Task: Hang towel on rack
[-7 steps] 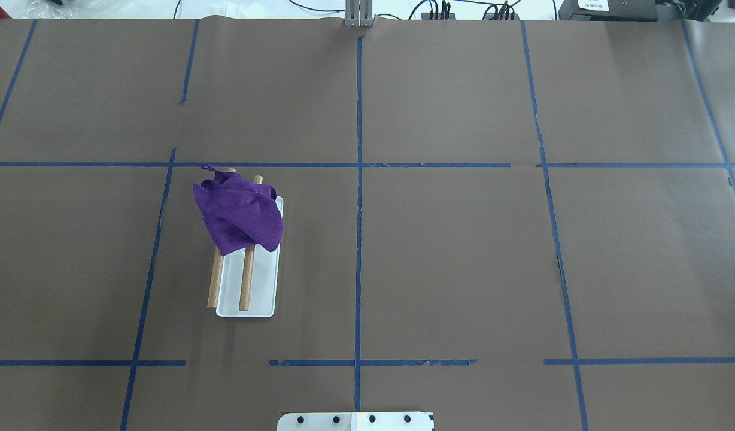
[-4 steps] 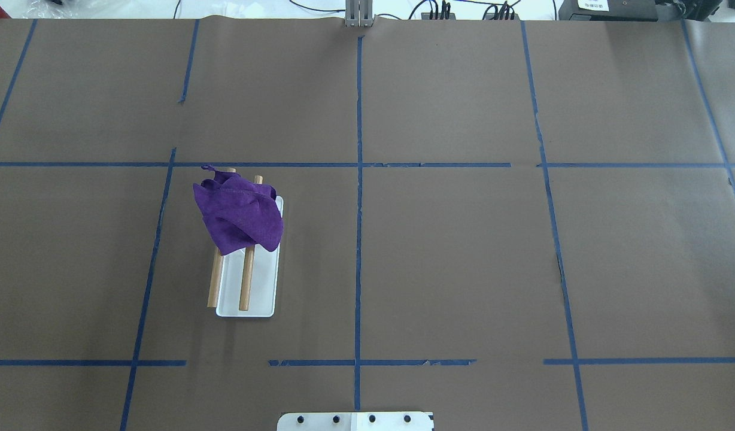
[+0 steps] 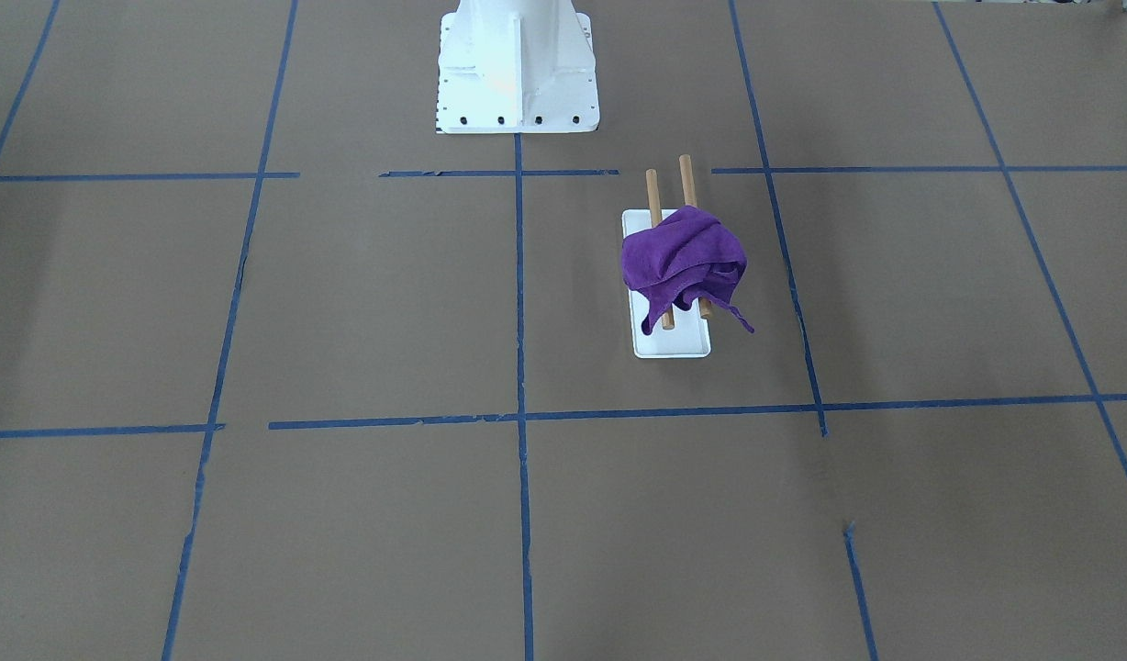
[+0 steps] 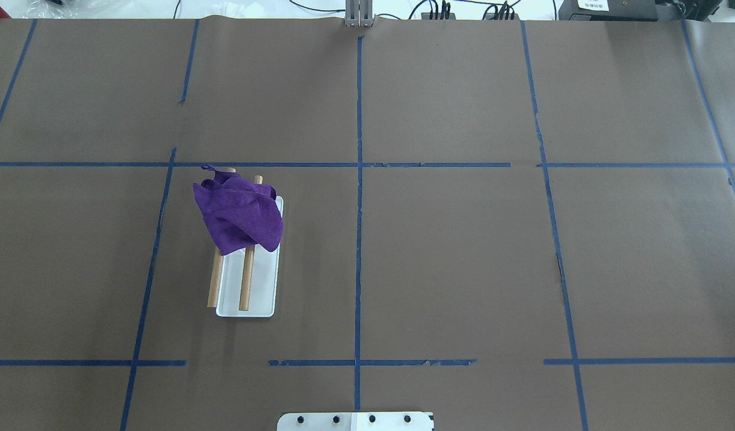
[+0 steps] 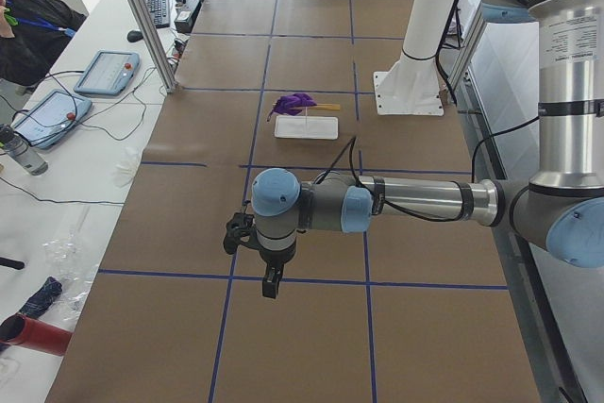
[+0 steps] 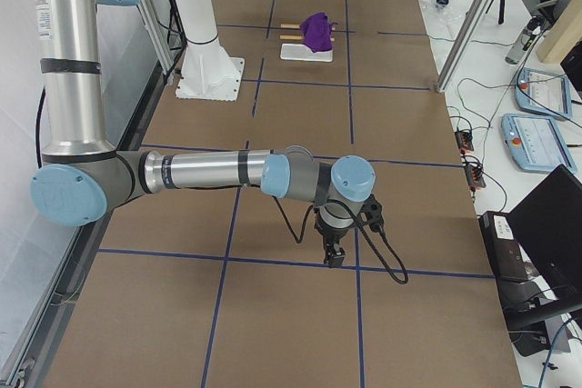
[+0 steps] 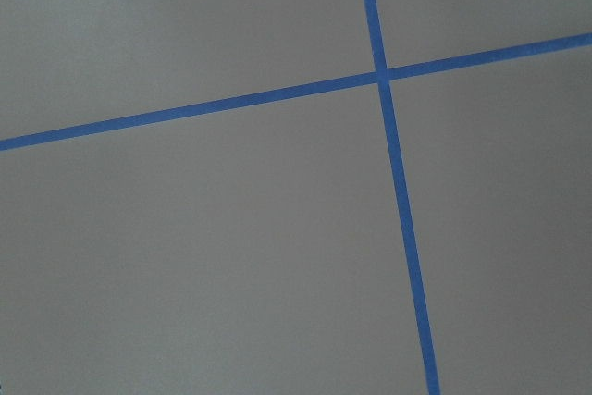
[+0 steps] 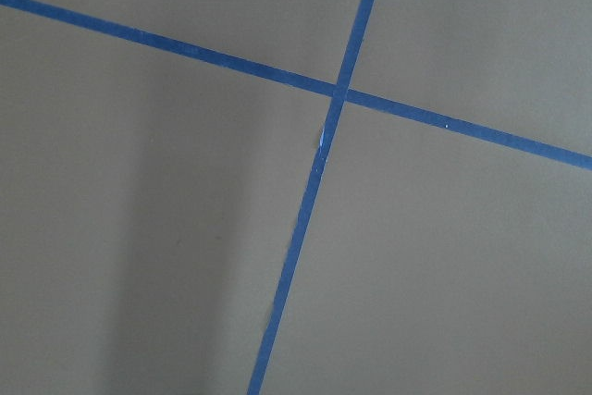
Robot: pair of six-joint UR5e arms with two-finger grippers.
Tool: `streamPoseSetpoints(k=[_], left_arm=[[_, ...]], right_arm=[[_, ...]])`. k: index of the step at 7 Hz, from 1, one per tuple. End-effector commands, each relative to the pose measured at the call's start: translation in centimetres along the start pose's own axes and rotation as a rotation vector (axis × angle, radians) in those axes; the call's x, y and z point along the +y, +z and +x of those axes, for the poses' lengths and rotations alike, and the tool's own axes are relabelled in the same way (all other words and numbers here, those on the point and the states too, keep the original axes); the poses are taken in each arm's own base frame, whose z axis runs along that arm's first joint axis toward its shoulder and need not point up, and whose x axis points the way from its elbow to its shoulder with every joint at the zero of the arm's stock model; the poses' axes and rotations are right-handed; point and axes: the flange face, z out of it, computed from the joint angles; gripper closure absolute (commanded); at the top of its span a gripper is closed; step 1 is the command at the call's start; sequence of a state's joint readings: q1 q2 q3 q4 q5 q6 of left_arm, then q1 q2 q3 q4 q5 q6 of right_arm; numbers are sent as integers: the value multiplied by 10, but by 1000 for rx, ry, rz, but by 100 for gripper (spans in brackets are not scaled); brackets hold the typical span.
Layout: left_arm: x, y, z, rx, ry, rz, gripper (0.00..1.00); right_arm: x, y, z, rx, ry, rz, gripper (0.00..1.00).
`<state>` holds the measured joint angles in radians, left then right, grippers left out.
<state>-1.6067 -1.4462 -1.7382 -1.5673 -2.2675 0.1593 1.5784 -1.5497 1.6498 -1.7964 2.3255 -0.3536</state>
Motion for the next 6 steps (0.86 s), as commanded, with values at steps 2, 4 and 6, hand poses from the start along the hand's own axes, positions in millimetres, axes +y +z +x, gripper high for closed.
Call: streamPoseSetpoints(k=[2,4,6], left_arm=[[2,-6,3,-1,4,11,0],[2,-8,6,-1,10,14,0],[1,-8,6,-3,11,15,0]], right_arm=[[0,0,0,0,0,1,0],[0,0,0,0,1,1,0],[0,-1,-1,1,-1,2,0]])
